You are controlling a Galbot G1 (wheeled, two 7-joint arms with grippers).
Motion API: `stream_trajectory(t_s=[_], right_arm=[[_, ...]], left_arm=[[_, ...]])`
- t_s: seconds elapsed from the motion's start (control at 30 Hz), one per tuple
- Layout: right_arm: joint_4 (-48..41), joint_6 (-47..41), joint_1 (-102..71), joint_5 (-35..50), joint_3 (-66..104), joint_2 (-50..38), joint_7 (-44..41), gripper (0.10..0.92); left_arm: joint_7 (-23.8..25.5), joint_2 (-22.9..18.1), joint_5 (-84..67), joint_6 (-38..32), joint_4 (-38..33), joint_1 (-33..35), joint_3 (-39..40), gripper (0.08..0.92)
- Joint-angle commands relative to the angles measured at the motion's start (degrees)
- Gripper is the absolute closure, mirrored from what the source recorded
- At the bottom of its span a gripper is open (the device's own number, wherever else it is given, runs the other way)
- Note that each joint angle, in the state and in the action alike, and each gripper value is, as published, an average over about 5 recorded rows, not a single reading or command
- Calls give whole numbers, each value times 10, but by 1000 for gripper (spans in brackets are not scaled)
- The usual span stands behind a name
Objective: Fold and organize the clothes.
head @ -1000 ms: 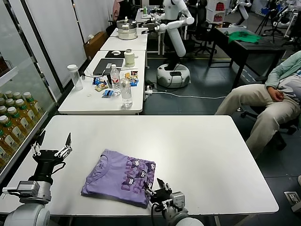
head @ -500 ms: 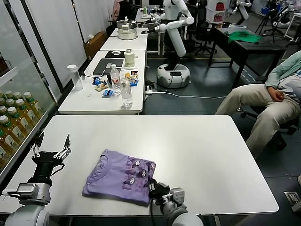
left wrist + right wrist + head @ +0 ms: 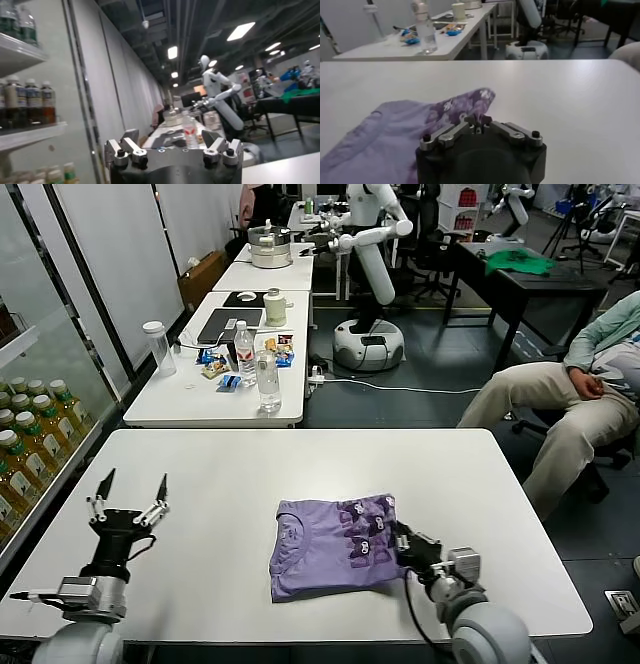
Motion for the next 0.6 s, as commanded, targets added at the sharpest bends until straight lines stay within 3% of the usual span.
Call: stream_trajectory(t_s=[0.03,0.6], right_arm=[[27,5,-64,-57,133,-39,-33,763],[-44,165,-26,-207,169,-34,-70,272]], left_arm=[[7,-12,30,-12,0,3,51,177],[20,-11,50,14,-3,-17,78,177]])
